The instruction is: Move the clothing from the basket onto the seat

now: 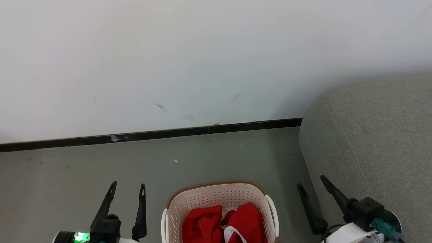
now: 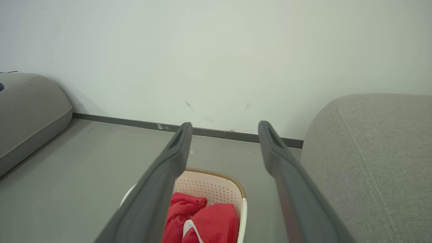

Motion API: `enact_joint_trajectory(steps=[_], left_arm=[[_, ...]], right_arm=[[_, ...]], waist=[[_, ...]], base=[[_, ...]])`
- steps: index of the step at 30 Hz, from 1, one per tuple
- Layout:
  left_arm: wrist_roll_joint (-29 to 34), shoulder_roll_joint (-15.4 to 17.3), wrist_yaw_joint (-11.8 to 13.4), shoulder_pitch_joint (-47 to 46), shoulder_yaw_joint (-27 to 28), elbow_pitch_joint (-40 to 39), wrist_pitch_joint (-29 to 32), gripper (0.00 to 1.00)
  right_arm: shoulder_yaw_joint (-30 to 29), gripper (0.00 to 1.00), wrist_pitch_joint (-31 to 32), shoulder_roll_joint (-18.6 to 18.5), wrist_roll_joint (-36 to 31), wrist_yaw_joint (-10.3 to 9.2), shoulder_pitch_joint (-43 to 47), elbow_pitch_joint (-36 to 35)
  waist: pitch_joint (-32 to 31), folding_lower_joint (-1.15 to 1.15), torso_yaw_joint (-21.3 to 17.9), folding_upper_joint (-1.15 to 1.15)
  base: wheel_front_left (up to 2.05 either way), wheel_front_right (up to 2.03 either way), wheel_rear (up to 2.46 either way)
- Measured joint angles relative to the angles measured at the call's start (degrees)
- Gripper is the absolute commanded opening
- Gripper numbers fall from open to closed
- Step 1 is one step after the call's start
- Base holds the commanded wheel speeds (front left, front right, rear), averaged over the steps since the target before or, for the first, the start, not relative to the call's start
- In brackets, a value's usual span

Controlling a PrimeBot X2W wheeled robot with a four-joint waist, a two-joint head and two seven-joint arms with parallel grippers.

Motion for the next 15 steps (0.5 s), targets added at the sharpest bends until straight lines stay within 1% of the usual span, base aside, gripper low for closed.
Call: enact_joint_trajectory(steps=[15], left_arm=[[0.0, 0.1, -0.1, -0.1, 0.5, 0.3, 0.0, 1.00]], right_arm=[[0.2, 1.00, 0.0, 0.0, 0.0, 0.00, 0.0, -0.3]], waist=[[1.5, 0.00, 0.0, 0.00]], base=[[0.00, 0.00, 0.00]])
